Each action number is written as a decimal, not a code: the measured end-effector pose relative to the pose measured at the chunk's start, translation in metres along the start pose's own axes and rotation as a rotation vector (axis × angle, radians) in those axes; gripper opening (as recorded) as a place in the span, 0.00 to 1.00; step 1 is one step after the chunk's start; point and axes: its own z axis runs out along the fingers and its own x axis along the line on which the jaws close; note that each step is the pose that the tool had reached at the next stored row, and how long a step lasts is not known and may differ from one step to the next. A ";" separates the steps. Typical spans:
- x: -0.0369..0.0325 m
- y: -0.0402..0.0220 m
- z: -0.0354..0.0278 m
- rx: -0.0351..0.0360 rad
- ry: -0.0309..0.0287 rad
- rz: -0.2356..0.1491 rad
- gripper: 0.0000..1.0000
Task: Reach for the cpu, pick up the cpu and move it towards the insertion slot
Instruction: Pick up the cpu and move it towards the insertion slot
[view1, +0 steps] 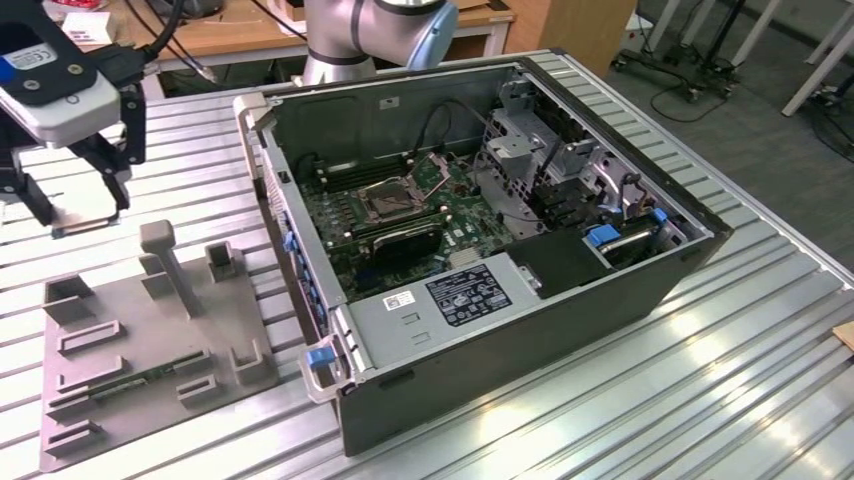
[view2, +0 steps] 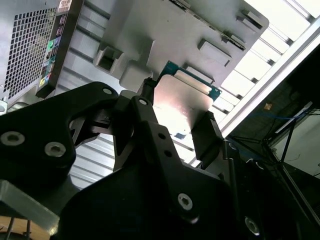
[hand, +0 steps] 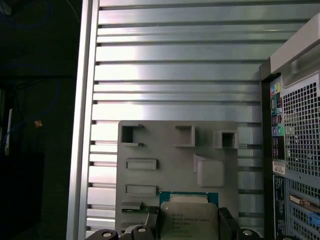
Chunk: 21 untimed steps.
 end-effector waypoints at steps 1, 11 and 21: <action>-0.0012 0.0000 0.0000 0.0000 0.0000 0.000 0.54; -0.0139 -0.0002 0.0000 -0.0001 -0.0001 0.000 0.54; -0.0260 -0.0003 -0.0001 -0.0001 0.0000 0.000 0.54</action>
